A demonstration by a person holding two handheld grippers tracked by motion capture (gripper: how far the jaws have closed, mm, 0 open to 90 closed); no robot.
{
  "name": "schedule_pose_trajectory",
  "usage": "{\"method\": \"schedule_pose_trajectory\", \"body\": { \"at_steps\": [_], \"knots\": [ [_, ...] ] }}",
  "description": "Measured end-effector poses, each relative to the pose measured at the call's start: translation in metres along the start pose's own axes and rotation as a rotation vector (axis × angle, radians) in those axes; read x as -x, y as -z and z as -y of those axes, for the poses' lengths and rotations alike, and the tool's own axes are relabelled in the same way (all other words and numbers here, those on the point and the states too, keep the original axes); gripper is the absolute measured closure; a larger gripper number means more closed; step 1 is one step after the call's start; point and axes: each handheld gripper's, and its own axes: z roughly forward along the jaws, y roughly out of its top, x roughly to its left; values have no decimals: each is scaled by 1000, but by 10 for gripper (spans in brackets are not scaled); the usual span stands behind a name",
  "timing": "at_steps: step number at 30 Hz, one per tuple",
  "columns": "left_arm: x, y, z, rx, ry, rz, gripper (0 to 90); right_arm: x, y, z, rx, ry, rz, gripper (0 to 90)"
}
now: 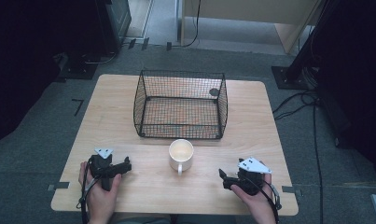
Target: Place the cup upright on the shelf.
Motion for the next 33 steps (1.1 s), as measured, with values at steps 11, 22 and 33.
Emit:
{"method": "schedule_pose_trajectory", "body": {
  "at_steps": [11,22,33],
  "knots": [
    [0,0,0,1,-1,2,0,-29,-3,-11,25,19,-49,129],
    [0,0,0,2,-2,3,0,-61,-11,-20,21,28,-117,116],
    [0,0,0,1,-9,10,0,-95,-28,-28,17,5,-171,30]
  ]
}}
